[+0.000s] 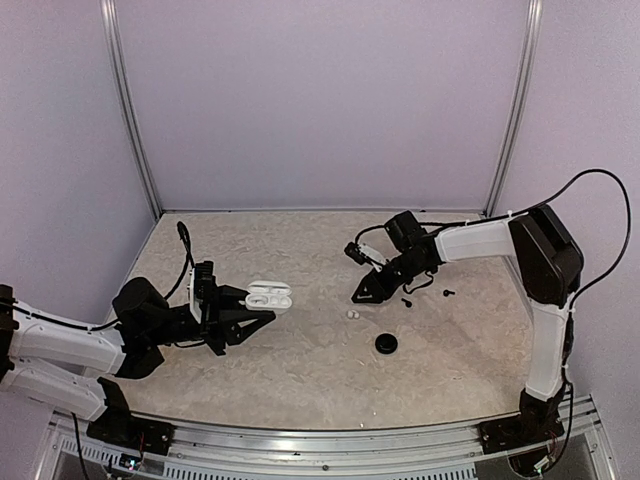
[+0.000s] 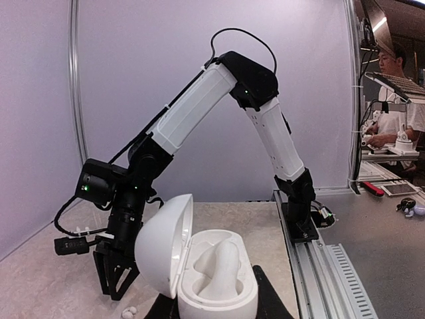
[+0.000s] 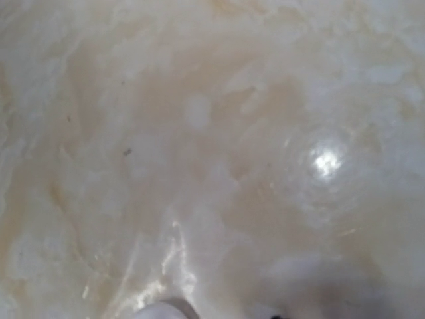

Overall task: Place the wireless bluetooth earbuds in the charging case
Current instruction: Pick up the right earbud from the center of the board, then insert the right earbud into the right side groove of the charging case, then adjust the right earbud in the right side groove of the charging case.

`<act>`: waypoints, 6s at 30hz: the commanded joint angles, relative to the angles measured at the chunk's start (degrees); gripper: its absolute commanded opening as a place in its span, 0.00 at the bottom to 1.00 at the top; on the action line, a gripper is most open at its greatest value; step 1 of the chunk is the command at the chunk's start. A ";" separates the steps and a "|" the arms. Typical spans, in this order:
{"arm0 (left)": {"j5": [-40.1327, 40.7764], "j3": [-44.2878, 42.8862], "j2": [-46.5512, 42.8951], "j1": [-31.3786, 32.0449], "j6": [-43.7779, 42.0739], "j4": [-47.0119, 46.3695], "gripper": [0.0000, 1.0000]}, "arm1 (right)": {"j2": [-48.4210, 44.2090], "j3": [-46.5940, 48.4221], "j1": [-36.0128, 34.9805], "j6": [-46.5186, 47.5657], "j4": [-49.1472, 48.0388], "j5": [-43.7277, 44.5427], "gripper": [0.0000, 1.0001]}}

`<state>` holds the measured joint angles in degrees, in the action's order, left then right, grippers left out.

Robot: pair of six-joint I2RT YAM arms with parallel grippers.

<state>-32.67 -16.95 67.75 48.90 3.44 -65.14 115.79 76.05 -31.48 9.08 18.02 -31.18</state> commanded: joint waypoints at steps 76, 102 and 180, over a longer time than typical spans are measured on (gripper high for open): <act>-4.52 -2.07 0.92 0.12 -1.00 0.79 0.00 | -37.11 5.63 -29.41 12.62 12.39 11.04 0.00; -0.82 -4.14 3.78 1.71 -1.22 1.39 0.00 | -27.75 10.67 -38.89 12.14 11.89 21.45 0.00; -2.85 -2.65 3.73 0.57 0.86 -4.20 0.00 | -29.52 6.09 -38.83 11.93 11.26 20.23 0.08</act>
<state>-35.44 -19.33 71.42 49.78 3.88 -67.16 86.85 82.96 -69.76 20.18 27.42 -9.65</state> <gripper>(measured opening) 0.240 0.073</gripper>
